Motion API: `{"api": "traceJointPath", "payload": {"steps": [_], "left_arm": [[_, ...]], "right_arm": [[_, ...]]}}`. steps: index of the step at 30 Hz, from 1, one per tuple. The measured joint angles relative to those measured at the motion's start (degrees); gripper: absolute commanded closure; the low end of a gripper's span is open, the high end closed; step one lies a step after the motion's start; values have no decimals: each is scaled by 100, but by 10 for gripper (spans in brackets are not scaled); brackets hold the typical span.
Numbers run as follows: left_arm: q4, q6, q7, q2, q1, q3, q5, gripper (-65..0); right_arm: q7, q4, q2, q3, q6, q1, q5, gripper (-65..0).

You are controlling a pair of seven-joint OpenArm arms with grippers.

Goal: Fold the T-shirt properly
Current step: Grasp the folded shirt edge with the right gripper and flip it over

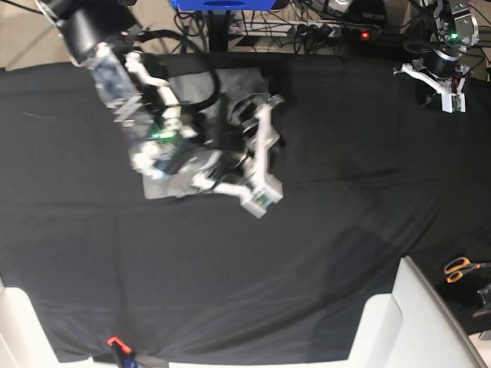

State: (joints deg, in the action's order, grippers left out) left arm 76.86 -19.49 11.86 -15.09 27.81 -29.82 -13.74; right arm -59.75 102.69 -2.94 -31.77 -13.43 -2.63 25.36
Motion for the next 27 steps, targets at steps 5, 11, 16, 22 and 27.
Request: {"api": "traceJointPath", "payload": {"steps": [5, 11, 16, 22, 27], "left_arm": [[0, 0, -7, -15, 0, 0, -2, 0], [2, 0, -4, -2, 0, 0, 0, 0], [17, 0, -7, 26, -4, 2, -4, 0], [15, 0, -7, 28, 26, -2, -2, 0], [15, 0, -4, 13, 50, -4, -2, 0]], "right_arm": [[-306, 361, -310, 1008, 603, 334, -59, -158], [-13, -1119, -269, 1029, 640, 155, -63, -9], [496, -1665, -160, 739, 638, -76, -24, -6], [525, -2149, 109, 562, 654, -424, -33, -6], [855, -2693, 199, 221, 654, -881, -20, -6]]}}
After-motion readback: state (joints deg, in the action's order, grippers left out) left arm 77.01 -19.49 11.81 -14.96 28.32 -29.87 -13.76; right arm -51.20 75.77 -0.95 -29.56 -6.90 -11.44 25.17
